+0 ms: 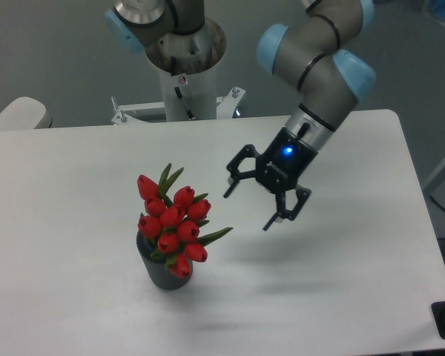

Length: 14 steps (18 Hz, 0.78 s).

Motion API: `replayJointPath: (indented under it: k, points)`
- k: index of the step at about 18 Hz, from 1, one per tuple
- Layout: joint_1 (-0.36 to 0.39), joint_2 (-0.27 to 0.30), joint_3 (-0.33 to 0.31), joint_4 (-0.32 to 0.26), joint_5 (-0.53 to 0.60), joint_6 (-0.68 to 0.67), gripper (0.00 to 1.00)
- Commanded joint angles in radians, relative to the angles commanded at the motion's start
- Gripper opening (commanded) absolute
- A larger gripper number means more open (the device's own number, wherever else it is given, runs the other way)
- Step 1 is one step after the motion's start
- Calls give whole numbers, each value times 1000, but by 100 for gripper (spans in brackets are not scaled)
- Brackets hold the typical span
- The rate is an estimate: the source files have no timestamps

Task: Pick up the flowers from the vase
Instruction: 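Move the open gripper down onto the tulip stems above the vase rim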

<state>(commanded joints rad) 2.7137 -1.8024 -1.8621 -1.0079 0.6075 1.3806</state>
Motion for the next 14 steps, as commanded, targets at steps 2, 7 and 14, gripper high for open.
replayJointPath:
  k: [2, 7, 14]
  points:
    - [-15, 3, -26, 29, -2, 0, 100]
    - [-61, 0, -38, 87, -14, -47, 100]
    - [-68, -11, -63, 138, -100, -97, 100]
